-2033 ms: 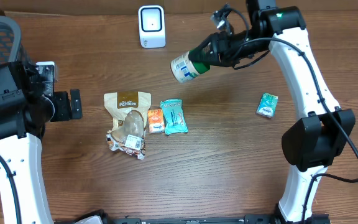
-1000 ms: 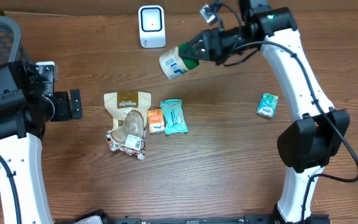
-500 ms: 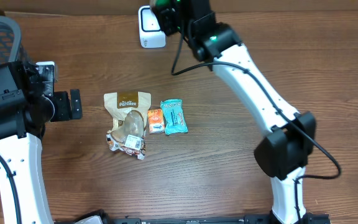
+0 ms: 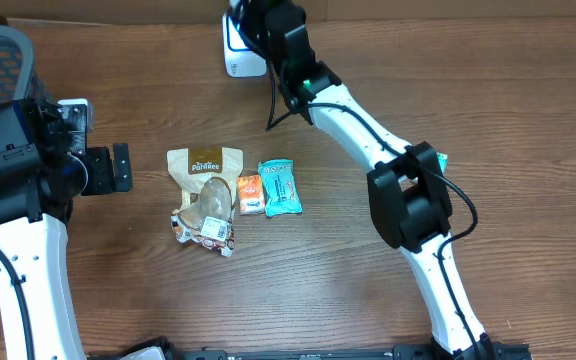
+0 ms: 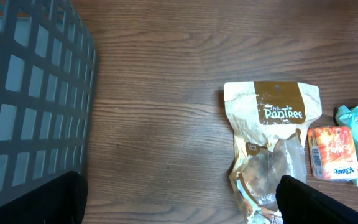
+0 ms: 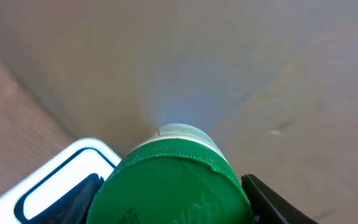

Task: Scan the item barcode
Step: 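Hold the jar in front of the scanner window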

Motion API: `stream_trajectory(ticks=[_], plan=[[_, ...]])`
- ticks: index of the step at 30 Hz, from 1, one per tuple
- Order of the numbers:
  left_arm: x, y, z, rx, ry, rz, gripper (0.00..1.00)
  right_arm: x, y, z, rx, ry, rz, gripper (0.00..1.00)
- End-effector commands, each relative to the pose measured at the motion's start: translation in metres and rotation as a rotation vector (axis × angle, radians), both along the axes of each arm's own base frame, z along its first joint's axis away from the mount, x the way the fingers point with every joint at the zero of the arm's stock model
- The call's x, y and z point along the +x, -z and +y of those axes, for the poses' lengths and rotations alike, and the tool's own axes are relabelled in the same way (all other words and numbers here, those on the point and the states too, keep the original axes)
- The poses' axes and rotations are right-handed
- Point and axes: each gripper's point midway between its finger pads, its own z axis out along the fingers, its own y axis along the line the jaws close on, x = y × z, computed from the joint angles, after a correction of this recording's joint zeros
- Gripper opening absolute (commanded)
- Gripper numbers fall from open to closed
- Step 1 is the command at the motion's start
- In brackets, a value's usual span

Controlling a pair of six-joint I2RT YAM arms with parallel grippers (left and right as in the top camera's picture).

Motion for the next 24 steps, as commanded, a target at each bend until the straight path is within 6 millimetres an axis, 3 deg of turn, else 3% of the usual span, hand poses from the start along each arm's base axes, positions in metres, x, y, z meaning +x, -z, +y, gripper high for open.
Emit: stream_trajectory(ticks=[1, 10, 24], plan=[[0.001, -0.005, 0.001, -0.001, -0.014, -0.012, 0.99, -0.001, -0.019, 0.010, -0.201, -0.090, -0.139, 0.26], [0.001, -0.005, 0.001, -0.001, -0.014, -0.012, 0.99, 0.000, -0.006, 0.017, -0.266, -0.140, -0.165, 0.26], [0.001, -0.005, 0.001, -0.001, -0.014, -0.012, 1.00, 0.003, 0.001, 0.012, -0.270, -0.135, -0.156, 0.25]])
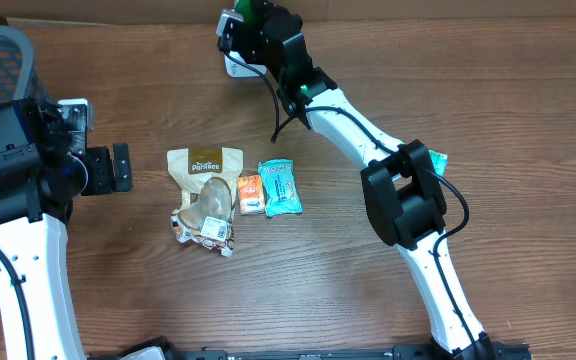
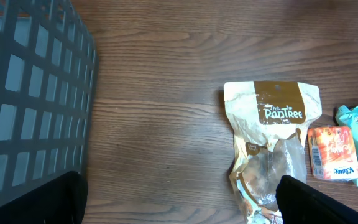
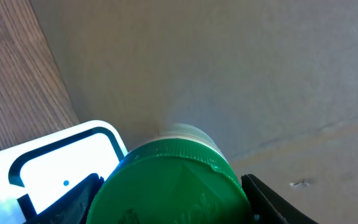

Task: Scan the item barcode
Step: 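Hold the jar in front of the scanner window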

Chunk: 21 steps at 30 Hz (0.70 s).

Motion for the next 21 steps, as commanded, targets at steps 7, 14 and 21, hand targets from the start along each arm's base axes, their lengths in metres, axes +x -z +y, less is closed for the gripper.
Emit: stream_trajectory(ticks=[7, 14, 21], plan=[[0.001, -0.005, 0.001, -0.001, -0.014, -0.013, 0.99, 0.004, -0.017, -0.003, 0.016, 0.005, -0.036, 0.25], [0.001, -0.005, 0.001, -0.001, -0.014, -0.013, 1.00, 0.000, -0.048, -0.006, 0.151, 0.023, -0.018, 0.25], [0.001, -0.005, 0.001, -0.001, -0.014, -0.013, 1.00, -0.035, -0.135, -0.026, 0.471, 0.080, 0.157, 0.26]])
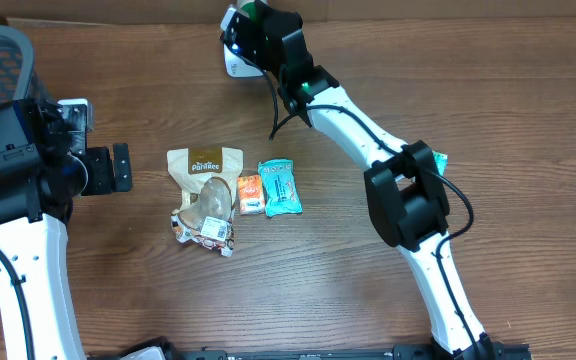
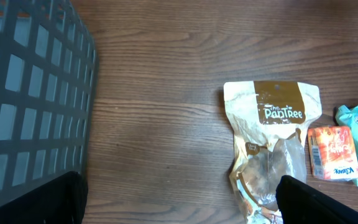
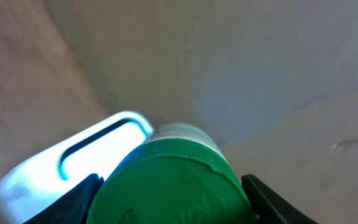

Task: Scan the item barcode
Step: 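Hold the jar in front of the scanner window, then carry the jar right and set it beside the Kleenex pack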

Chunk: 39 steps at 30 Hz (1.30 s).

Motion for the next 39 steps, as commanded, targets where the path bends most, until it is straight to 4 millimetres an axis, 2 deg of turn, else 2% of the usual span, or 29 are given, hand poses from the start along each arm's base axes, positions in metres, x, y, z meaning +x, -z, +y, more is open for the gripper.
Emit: stream_trajectory(ticks=[1, 4, 6, 9, 11, 13, 18, 20, 27, 28, 30, 35, 39], plan=[[0.001, -0.005, 0.001, -0.001, -0.014, -0.013, 1.00, -0.032, -0.151, -0.024, 0.355, 0.080, 0.002, 0.27], [0.001, -0.005, 0.001, -0.001, -0.014, -0.013, 1.00, -0.064, -0.172, -0.042, 0.487, 0.150, 0.177, 0.30], [0.001, -0.005, 0.001, -0.001, -0.014, -0.013, 0.99, -0.085, -0.178, -0.058, 0.509, 0.191, 0.275, 0.30], [0.001, -0.005, 0.001, -0.001, -0.014, -0.013, 1.00, -0.120, -0.171, -0.088, 0.462, 0.263, 0.422, 0.29], [0.001, -0.005, 0.001, -0.001, -0.014, -0.013, 1.00, -0.141, -0.158, -0.109, 0.404, 0.316, 0.513, 0.29], [0.001, -0.005, 0.001, -0.001, -0.014, -0.013, 0.99, -0.163, -0.135, -0.133, 0.332, 0.386, 0.635, 0.29], [0.001, -0.005, 0.001, -0.001, -0.014, -0.013, 1.00, -0.198, -0.085, -0.182, 0.266, 0.593, 0.886, 0.29], [0.001, -0.005, 0.001, -0.001, -0.014, -0.013, 0.99, -0.208, -0.063, -0.200, 0.251, 0.661, 0.975, 0.30], [0.001, -0.005, 0.001, -0.001, -0.014, -0.013, 0.99, -0.227, -0.003, -0.233, 0.257, 0.742, 1.183, 0.30], [0.001, -0.005, 0.001, -0.001, -0.014, -0.013, 1.00, -0.231, 0.015, -0.244, 0.262, 0.772, 1.223, 0.30], [0.001, -0.005, 0.001, -0.001, -0.014, -0.013, 1.00, -0.234, 0.033, -0.255, 0.267, 0.802, 1.255, 0.30], [0.001, -0.005, 0.001, -0.001, -0.014, -0.013, 1.00, -0.242, 0.067, -0.274, 0.286, 0.851, 1.308, 0.30], [0.001, -0.005, 0.001, -0.001, -0.014, -0.013, 1.00, -0.238, 0.085, -0.283, 0.310, 0.866, 1.290, 0.30]])
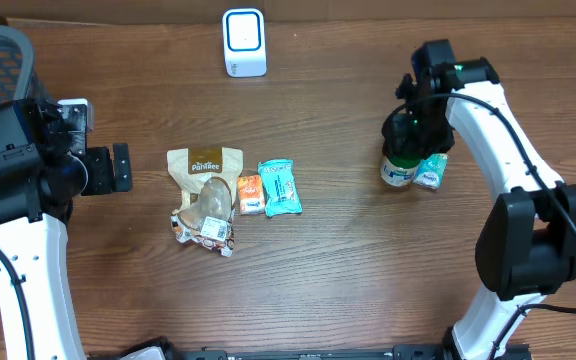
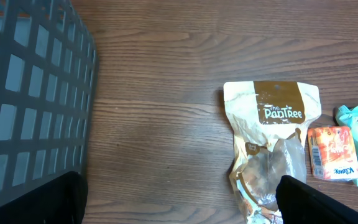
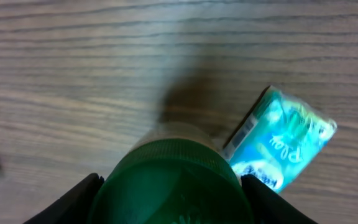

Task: Scan the item barcode
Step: 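Carry the jar right and set it beside the Kleenex pack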

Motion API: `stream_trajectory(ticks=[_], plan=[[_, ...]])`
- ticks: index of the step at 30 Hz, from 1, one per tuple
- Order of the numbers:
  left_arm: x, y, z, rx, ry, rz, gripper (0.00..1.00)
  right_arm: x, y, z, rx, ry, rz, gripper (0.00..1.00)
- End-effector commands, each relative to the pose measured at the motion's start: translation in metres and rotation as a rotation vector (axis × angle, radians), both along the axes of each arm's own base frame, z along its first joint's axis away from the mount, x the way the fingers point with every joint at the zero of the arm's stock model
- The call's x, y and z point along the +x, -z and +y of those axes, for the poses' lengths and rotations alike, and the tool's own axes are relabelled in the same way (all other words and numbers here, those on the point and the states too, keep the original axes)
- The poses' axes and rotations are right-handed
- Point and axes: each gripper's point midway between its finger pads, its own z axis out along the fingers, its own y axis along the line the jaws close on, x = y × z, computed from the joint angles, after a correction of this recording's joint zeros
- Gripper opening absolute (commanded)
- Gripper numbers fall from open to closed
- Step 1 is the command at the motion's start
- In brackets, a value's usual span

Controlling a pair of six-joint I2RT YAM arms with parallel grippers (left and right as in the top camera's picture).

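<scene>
My right gripper [image 1: 406,132] is shut on the green cap of a bottle [image 1: 398,168], at the right side of the table. The cap [image 3: 176,180] fills the lower right wrist view, a dark finger [image 3: 73,199] on either side of it. I cannot tell whether the bottle's base touches the wood. The white scanner [image 1: 243,41] stands alone at the back edge. At the far left my left gripper [image 1: 118,168] is open and holds nothing; its fingers [image 2: 64,199] frame bare wood.
A teal packet [image 1: 431,172] lies right beside the bottle, also seen as the teal packet [image 3: 281,140]. Mid-table lie a brown Pantree pouch [image 1: 205,175], a small orange packet [image 1: 250,195] and another teal packet [image 1: 279,187]. A dark mesh basket [image 2: 23,93] stands at the left edge.
My right gripper, still shut on the bottle, has gone from in front of the scanner at the back to the right side of the table, beside the teal packet. The left arm is unchanged.
My right gripper held the green-capped bottle close over the scanner at the back edge through all three earlier moments, the scanner face showing at shifting angles in the wrist view. Now the bottle is far from the scanner, at the right. The left arm stayed still.
</scene>
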Motion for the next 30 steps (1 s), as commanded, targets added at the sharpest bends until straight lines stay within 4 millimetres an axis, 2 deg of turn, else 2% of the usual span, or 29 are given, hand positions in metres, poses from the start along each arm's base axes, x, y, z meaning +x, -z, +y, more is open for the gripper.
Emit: stream_trajectory(ticks=[1, 6, 10, 15, 21, 23, 27, 30], plan=[[0.001, -0.005, 0.001, -0.002, -0.014, -0.013, 1.00, 0.006, 0.007, -0.002, 0.028, 0.016, -0.037, 0.30], [0.001, -0.005, 0.001, -0.002, -0.014, -0.013, 1.00, 0.020, 0.020, -0.011, -0.022, 0.025, -0.103, 0.29], [0.001, -0.005, 0.001, -0.002, -0.014, -0.013, 1.00, 0.020, 0.028, -0.032, -0.138, 0.041, -0.119, 0.29], [0.001, -0.005, 0.001, -0.002, -0.014, -0.013, 0.99, 0.018, 0.027, -0.054, -0.263, 0.059, -0.114, 0.31], [0.001, -0.005, 0.001, -0.002, -0.014, -0.013, 1.00, 0.016, 0.027, -0.070, -0.262, 0.151, -0.107, 0.34], [0.001, -0.005, 0.001, -0.002, -0.014, -0.013, 1.00, 0.016, 0.028, -0.073, -0.235, 0.190, -0.103, 0.42], [0.001, -0.005, 0.001, -0.002, -0.014, -0.013, 0.99, 0.017, 0.027, -0.070, -0.156, 0.205, -0.094, 0.65], [0.001, -0.005, 0.001, -0.002, -0.014, -0.013, 1.00, 0.022, 0.018, -0.066, -0.109, 0.210, -0.102, 0.72]])
